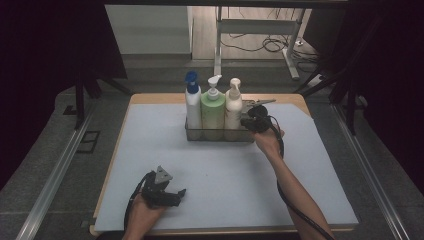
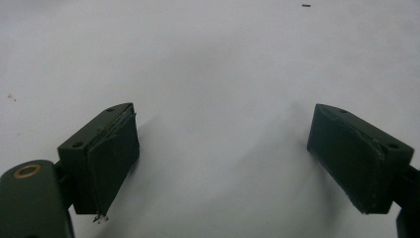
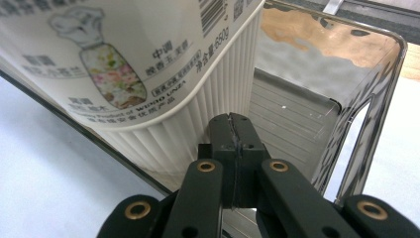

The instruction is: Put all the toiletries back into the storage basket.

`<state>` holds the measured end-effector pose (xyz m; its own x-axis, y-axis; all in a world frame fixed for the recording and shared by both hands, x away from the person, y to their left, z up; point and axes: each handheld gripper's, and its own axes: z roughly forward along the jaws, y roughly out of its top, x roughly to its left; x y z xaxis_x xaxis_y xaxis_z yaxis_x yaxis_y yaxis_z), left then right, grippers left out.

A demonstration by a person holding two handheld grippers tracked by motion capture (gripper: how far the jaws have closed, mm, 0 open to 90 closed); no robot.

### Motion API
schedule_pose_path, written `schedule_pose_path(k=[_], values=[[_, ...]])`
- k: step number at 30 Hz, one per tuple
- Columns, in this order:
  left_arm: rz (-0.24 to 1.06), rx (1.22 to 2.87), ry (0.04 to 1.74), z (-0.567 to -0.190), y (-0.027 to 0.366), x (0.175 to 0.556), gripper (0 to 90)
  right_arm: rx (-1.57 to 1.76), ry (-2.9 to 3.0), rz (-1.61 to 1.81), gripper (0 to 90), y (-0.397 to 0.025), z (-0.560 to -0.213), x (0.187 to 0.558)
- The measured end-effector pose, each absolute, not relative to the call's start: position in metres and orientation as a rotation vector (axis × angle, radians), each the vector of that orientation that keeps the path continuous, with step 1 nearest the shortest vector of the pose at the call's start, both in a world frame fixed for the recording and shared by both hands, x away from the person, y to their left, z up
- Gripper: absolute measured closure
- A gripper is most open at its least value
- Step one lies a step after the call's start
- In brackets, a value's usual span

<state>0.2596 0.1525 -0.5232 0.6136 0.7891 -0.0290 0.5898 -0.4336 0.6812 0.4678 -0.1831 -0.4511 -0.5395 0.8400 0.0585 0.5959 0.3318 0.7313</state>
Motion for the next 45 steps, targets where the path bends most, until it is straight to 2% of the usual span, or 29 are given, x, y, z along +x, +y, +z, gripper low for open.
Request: schedule_pose_path(k=[8,30,45], values=[[0.389,2.174,1.079,-0.523,0.152,0.26,12.3,1.286,2.274,1.041,88.3,-0.185,-0.453,0.467],[0.389,2.174,1.08,-0.523,0.152,0.259,12.3,1.21,2.25,1.057,45.4,-0.202,-0.435,0.451],[0.388,2.172,1.081,-0.523,0.152,0.259,12.3,1.12,2.283,1.091,28.3,-0.208,-0.429,0.435]])
